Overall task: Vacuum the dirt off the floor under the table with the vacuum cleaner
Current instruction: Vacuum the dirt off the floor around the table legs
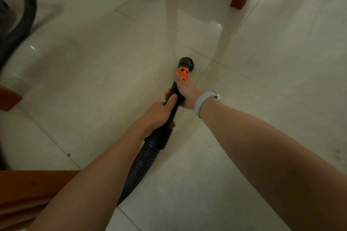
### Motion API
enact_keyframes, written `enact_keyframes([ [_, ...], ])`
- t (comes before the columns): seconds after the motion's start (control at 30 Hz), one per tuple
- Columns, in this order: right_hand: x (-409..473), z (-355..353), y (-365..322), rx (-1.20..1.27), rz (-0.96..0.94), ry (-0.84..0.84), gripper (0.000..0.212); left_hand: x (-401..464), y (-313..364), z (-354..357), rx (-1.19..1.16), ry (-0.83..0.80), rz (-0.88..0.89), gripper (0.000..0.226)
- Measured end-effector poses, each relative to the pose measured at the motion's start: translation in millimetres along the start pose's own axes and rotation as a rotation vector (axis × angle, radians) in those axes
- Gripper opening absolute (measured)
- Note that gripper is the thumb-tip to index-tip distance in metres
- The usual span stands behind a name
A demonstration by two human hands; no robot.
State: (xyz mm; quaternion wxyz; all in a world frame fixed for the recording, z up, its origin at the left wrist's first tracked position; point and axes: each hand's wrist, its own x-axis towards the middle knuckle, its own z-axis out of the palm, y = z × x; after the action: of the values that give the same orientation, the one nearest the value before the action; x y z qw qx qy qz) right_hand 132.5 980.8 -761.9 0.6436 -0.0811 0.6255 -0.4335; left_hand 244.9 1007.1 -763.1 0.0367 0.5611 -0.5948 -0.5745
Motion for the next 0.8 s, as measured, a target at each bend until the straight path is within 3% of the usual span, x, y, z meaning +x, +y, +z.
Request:
enact_keyframes([
  [0.8,-56.6,6.4,65.2,0.039,0.090,-0.142,0.022,-75.8,-49.0,4.5,0.113,-0.011,-0.022,0.061],
])
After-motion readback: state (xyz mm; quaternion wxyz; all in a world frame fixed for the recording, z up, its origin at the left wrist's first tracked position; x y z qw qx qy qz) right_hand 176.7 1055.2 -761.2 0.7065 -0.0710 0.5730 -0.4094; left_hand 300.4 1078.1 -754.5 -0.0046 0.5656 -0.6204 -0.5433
